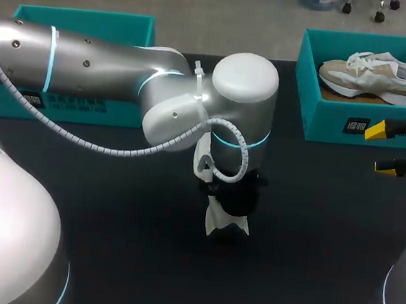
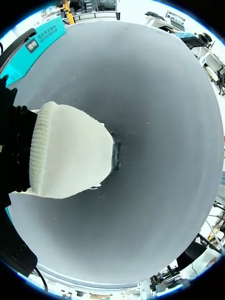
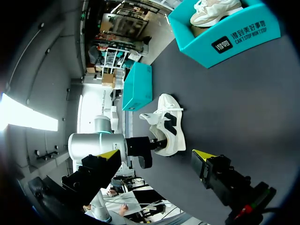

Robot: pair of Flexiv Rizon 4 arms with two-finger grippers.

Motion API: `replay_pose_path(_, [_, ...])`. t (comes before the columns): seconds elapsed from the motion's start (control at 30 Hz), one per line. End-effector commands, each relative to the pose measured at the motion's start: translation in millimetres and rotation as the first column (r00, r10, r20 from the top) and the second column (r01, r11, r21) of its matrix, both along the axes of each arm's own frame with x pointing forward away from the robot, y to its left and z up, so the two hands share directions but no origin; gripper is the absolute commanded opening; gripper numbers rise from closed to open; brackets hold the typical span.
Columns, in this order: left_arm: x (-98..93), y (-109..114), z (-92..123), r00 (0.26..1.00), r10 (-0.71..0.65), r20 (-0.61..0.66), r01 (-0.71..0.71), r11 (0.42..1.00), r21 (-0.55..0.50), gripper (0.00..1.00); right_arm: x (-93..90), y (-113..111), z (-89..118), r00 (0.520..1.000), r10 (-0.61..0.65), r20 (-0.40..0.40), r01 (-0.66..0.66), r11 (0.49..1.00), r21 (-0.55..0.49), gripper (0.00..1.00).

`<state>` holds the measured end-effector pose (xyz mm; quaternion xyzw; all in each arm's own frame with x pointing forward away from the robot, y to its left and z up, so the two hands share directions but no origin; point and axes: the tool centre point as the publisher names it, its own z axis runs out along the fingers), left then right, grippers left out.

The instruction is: Take the shoe out of the shoebox, open the shoe tongue, remove and reinsert the insole, then place the shoe into the shoebox

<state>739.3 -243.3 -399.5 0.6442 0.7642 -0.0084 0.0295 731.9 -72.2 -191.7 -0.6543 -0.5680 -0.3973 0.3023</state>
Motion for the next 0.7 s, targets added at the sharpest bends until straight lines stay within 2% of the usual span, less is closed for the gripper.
replay_pose_path(0.03, [1.1, 1.2, 13.4, 0.999, 0.015, 0.048, -0.015, 1.000, 0.001, 0.00, -0.9, 0.3, 0.1, 1.000, -0.001, -0.001, 0.001, 1.000, -0.003, 1.00])
replay_pose_path(0.27, [20.6, 11.8, 37.7, 0.984, 0.045, 0.171, -0.047, 0.999, 0.012, 0.00, -0.9, 0.3, 0.1, 1.000, -0.001, -0.001, 0.001, 1.000, -0.003, 1.00])
replay_pose_path(0.5, [46.4, 15.5, 47.1, 0.964, 0.059, 0.258, -0.067, 0.998, 0.022, 0.00, -0.9, 0.3, 0.1, 1.000, -0.001, -0.001, 0.001, 1.000, -0.003, 1.00])
replay_pose_path(0.7, [51.7, 16.4, 50.7, 0.947, 0.044, 0.320, -0.070, 0.995, 0.069, 0.00, -0.9, 0.3, 0.1, 1.000, -0.001, -0.001, 0.001, 1.000, -0.003, 1.00])
